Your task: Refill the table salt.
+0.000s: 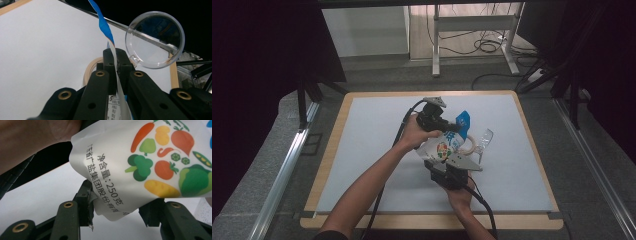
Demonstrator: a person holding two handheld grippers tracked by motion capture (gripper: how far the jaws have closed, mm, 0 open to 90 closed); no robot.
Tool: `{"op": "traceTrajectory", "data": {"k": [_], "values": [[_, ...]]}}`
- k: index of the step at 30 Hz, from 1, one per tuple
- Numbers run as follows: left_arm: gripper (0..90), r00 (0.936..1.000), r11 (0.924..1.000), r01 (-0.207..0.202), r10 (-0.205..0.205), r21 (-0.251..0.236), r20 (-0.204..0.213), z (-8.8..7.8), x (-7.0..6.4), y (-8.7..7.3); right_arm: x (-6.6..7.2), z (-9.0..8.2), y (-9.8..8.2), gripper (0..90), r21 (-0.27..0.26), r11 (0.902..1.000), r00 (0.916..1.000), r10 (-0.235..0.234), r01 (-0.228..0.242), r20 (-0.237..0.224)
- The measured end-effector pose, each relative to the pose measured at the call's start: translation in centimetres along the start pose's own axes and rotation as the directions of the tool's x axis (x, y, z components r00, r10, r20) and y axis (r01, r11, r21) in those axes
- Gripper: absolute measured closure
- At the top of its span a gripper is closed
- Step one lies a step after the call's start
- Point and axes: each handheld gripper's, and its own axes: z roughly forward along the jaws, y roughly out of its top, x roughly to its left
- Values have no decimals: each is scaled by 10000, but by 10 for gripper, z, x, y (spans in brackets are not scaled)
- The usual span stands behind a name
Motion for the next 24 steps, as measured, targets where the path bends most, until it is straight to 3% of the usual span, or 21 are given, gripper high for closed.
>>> {"op": "traceTrajectory", "data": {"k": [8, 24], "values": [[887, 10000, 9998, -24, 25, 187, -52, 2, -1, 4, 4, 2, 2, 522, 84, 9998, 9992, -155, 152, 378], [891, 9999, 9990, -23, 29, 449, -147, 3, -2, 5, 6, 4, 2, 521, 43, 9999, 9997, 112, -113, 230]]}}
